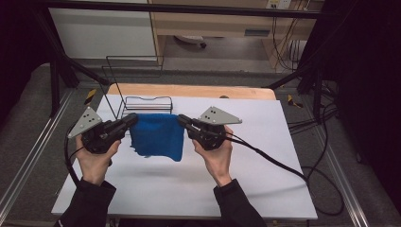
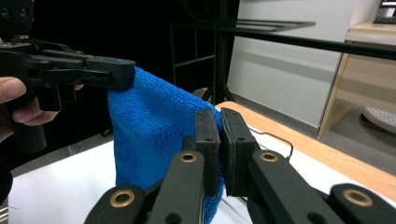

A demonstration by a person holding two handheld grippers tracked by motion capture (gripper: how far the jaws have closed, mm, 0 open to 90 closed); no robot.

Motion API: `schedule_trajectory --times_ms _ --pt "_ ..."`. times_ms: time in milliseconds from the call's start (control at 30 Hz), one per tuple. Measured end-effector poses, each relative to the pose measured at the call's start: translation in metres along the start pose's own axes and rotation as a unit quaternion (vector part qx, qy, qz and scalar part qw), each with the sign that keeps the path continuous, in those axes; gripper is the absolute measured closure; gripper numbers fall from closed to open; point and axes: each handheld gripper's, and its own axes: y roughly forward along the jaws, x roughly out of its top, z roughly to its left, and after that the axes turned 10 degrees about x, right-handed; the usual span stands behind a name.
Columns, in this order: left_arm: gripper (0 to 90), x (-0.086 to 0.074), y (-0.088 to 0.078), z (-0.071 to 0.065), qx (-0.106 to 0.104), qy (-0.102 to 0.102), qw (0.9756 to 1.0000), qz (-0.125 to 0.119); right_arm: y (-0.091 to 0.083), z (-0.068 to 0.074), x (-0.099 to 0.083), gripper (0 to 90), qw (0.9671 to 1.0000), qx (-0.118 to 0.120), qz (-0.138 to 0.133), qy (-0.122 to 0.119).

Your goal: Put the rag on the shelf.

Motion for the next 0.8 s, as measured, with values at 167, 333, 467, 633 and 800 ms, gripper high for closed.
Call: schedule_trajectory --times_ms 167,333,467,633,800 --pt "86.8 0.006 -0.003 0.005 0.006 -0.002 0.9999 -0.012 0.004 0.003 0.01 86.5 0.9999 -0.001 -0.012 -0.009" --pt "86.8 0.011 -0.006 0.013 0.012 -0.005 0.9995 -0.03 0.011 0.007 0.019 86.5 0.9996 -0.003 -0.021 -0.02" --pt "86.8 0.019 -0.008 0.02 0.02 -0.006 0.9989 -0.042 0.018 0.009 0.028 86.5 0.9991 -0.005 -0.03 -0.029" --pt "86.8 0.029 -0.01 0.03 0.028 -0.008 0.9981 -0.055 0.031 0.009 0.039 86.5 0.9986 -0.004 -0.037 -0.036" --pt "86.9 0.038 -0.011 0.037 0.036 -0.008 0.9972 -0.064 0.037 0.008 0.047 86.5 0.9982 -0.005 -0.045 -0.039"
